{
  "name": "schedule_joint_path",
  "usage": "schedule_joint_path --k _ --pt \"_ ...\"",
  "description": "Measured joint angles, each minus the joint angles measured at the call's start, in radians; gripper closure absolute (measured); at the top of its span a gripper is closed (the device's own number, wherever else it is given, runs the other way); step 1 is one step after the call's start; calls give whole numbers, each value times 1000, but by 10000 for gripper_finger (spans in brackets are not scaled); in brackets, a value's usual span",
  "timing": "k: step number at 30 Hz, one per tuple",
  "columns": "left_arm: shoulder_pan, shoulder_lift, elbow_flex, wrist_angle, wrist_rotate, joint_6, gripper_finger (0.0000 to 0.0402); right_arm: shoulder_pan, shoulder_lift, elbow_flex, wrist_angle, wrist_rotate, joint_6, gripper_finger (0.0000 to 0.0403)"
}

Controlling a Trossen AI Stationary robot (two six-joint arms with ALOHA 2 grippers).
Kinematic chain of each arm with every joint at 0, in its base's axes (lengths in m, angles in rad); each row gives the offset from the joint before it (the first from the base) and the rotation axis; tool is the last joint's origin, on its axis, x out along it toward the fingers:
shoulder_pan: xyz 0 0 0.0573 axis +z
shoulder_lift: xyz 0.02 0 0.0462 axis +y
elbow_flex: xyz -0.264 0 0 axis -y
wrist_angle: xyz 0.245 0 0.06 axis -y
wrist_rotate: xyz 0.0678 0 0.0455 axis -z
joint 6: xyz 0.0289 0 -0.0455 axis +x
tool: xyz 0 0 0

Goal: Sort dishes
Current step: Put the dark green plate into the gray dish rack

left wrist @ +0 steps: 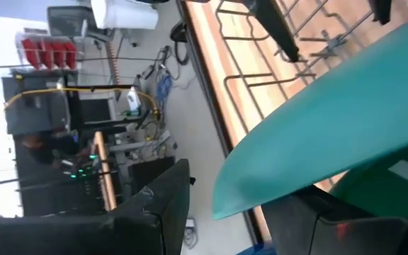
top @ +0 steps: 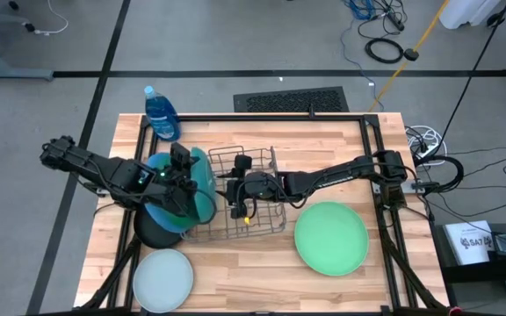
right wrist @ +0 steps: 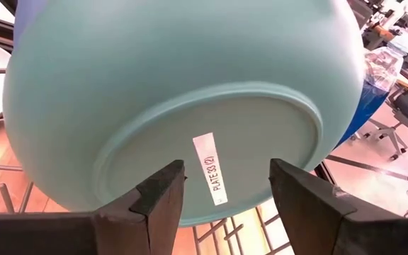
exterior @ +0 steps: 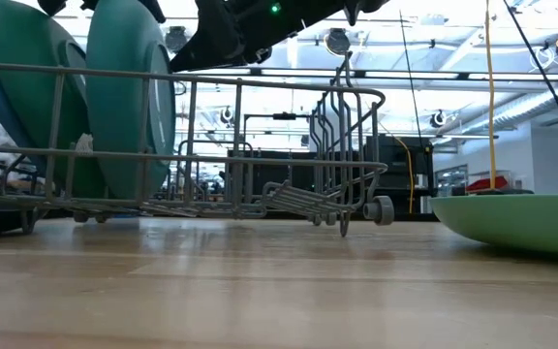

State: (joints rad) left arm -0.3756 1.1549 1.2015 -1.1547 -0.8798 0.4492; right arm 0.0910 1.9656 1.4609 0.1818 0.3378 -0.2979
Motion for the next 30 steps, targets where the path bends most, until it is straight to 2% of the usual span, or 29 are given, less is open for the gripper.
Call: schedule_joint_path --k 11,18,24,30 --pt "30 0 0 -7 151 -143 239 0 0 0 1 -5 -2 202" --pt "37 -1 3 -23 190 -277 239 0 0 0 1 -4 1 202" --pt "33 1 55 -79 249 -406 239 0 0 0 1 -4 1 202" --pt "28 1 79 -110 255 -416 239 0 0 0 0 -4 1 202"
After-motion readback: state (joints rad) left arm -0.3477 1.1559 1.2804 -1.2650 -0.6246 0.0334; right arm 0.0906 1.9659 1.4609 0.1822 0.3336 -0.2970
